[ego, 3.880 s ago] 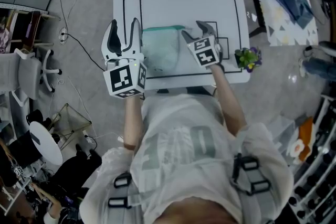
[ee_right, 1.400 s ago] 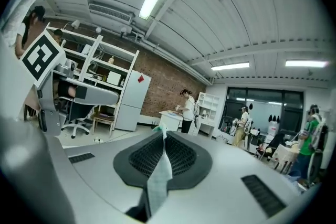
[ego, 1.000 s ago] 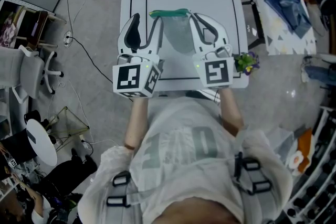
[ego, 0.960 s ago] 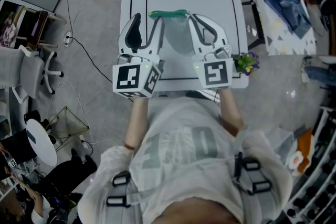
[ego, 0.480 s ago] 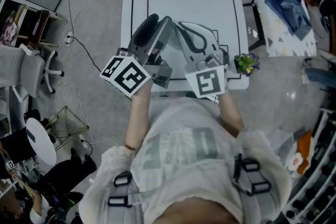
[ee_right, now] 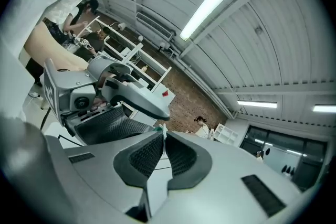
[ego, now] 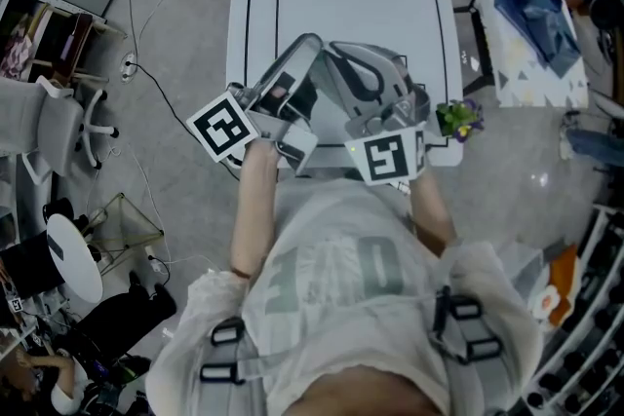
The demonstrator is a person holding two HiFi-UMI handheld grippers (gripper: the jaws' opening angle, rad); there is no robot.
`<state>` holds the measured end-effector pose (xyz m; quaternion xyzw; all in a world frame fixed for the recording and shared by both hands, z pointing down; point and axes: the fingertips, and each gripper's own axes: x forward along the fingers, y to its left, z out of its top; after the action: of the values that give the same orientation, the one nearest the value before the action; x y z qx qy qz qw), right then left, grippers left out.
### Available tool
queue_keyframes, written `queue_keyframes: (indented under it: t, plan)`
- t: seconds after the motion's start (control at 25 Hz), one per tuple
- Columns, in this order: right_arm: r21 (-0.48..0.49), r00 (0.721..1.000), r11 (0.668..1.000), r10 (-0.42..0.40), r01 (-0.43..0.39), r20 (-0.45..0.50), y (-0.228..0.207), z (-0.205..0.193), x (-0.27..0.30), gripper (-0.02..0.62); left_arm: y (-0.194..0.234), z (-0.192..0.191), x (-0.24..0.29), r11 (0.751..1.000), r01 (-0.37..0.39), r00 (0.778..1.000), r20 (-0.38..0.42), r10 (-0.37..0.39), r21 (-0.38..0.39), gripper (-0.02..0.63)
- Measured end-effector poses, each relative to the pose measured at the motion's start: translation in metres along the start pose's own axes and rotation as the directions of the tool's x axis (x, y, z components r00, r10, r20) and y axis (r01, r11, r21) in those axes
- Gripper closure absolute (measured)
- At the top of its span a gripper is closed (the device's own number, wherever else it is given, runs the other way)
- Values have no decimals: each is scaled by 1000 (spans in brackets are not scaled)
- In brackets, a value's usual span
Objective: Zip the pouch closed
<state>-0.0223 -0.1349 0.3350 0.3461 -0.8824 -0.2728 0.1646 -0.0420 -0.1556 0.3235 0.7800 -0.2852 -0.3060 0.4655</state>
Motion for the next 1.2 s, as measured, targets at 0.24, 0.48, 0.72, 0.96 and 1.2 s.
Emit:
queue_keyframes:
  t: [0.24,0.48,0.72,0.96,1.2]
  plan:
    - [-31,1000,999,17,-17,-6,4,4,3,574,4,2,-6,1000,-16,1000,-14,16,-6,505]
    - [-39,1000,999,14,-15,-25,10,-7,3,574,15,1,-9,996,-70,997,-31,72,51,511]
    - [-136,998,991,8,-16,-63,11,-19,2,574,27,-2,-15,991,-103,989,-97,111,85,585]
    - [-196,996,980,19,-36,-90,14,-23,-5,574,18,-9,-11,999,-41,987,-152,41,5,588]
    - [-253,996,967,0,-22,-87,13,-23,-9,574,14,-13,-8,991,18,990,-136,-36,-134,586]
